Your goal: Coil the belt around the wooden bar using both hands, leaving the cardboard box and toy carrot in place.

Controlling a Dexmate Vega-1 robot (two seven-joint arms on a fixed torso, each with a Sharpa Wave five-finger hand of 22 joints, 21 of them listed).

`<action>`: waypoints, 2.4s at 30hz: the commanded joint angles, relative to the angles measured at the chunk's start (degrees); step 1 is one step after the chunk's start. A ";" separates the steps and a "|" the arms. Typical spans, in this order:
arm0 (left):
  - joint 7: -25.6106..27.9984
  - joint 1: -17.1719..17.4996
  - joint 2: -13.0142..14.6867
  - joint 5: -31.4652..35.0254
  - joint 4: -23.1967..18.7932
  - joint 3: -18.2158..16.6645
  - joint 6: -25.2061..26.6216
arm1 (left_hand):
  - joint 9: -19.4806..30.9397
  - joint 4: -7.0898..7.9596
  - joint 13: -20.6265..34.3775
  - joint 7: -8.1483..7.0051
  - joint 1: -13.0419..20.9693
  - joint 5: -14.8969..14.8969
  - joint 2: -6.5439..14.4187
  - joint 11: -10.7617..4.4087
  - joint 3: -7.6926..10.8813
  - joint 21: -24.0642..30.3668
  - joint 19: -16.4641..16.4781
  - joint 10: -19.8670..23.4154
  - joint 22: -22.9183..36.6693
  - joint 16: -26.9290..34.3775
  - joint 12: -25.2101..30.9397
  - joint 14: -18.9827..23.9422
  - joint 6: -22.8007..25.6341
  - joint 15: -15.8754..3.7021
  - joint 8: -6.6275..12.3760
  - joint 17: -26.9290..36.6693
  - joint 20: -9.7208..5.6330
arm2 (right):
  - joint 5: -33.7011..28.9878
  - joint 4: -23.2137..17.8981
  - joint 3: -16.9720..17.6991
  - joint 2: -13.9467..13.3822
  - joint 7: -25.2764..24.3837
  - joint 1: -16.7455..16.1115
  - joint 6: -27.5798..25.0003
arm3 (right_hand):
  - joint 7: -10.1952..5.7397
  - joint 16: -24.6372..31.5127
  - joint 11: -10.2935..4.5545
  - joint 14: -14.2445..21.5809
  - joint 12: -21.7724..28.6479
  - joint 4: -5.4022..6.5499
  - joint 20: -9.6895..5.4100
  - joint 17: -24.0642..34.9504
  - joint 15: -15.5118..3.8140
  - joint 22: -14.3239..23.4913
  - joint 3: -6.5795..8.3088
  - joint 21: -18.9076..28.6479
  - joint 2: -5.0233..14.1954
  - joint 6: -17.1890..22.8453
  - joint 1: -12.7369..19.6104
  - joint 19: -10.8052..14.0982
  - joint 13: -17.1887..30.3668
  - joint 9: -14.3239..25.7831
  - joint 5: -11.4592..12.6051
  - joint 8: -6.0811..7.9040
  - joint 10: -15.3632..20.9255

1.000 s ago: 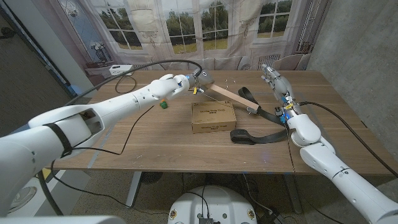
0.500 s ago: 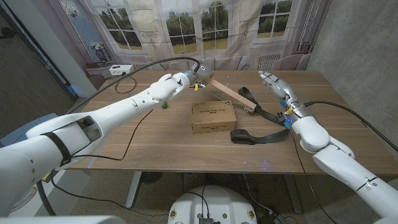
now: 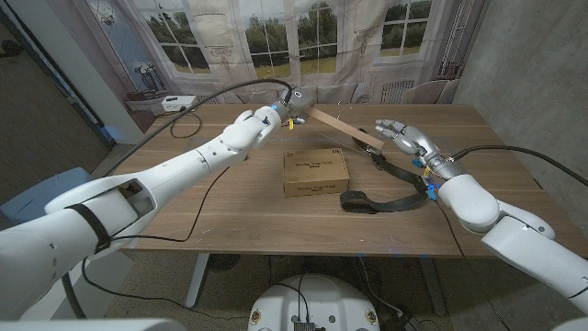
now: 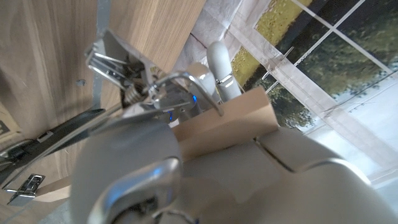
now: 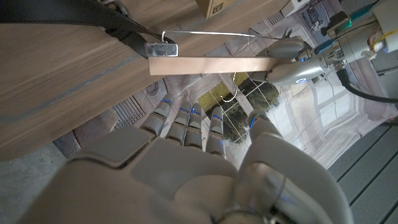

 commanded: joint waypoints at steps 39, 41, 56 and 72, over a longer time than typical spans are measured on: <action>4.74 3.66 -0.06 -6.67 -7.22 -4.35 4.31 | -0.63 -0.18 0.10 0.75 -3.19 -2.07 0.27 -0.29 4.18 4.77 -1.72 -3.29 -3.27 0.65 9.50 -0.34 0.46 -0.11 1.31 -1.51 -2.29 | -11.64 -26.33 -36.20 -19.15 5.97 25.30 -66.50 | -0.55 -3.03 -1.84 -7.45 -1.69 -3.75 0.54 0.03 -0.18 0.07 3.41 -1.00 -1.73 -3.65 10.22 -1.08 0.37 0.47 0.42 -0.69 -5.36; 4.69 3.75 -0.05 -6.68 -7.42 -4.47 4.38 | -0.74 -0.18 0.09 0.74 -3.31 -2.13 0.24 -0.32 4.29 4.79 -1.67 -3.36 -3.70 0.77 9.62 -0.25 0.48 -0.11 1.32 -1.44 -2.30 | -12.61 -26.27 -40.50 -18.93 7.05 29.00 -68.58 | -0.68 -2.96 -2.20 -7.84 -2.19 -3.79 0.40 0.01 -0.16 0.05 4.15 -1.09 -1.97 -3.99 12.30 -1.20 0.37 0.50 0.51 -0.63 -7.39; 4.34 4.41 0.56 -6.49 -8.94 -5.29 4.39 | -0.84 -0.21 0.08 0.70 -4.20 -2.55 0.22 -0.34 5.24 6.24 -2.15 -3.40 -4.73 0.92 10.09 -0.30 0.24 -0.13 1.75 -1.66 -2.41 | -31.42 -23.58 -50.97 -18.17 26.52 35.30 -68.81 | -1.24 -3.12 -2.79 -9.69 -2.28 -3.73 -0.01 -0.04 0.16 0.03 4.79 -1.33 -3.39 -4.86 15.48 -1.87 0.43 0.56 0.63 -0.55 -9.91; 3.94 4.61 0.60 -6.74 -9.16 -5.64 3.55 | -1.03 -0.23 0.07 0.61 -4.97 -2.92 0.24 -0.44 5.99 7.46 -2.54 -3.50 -5.70 1.07 10.13 -0.28 0.04 -0.12 2.07 -1.81 -2.61 | -69.82 -10.21 -50.11 -8.20 38.31 24.15 -65.45 | -3.12 11.55 -6.77 15.44 7.84 -2.71 -6.64 8.31 -11.98 0.61 3.98 3.92 -3.32 17.42 34.23 14.10 3.54 2.96 2.50 9.86 13.92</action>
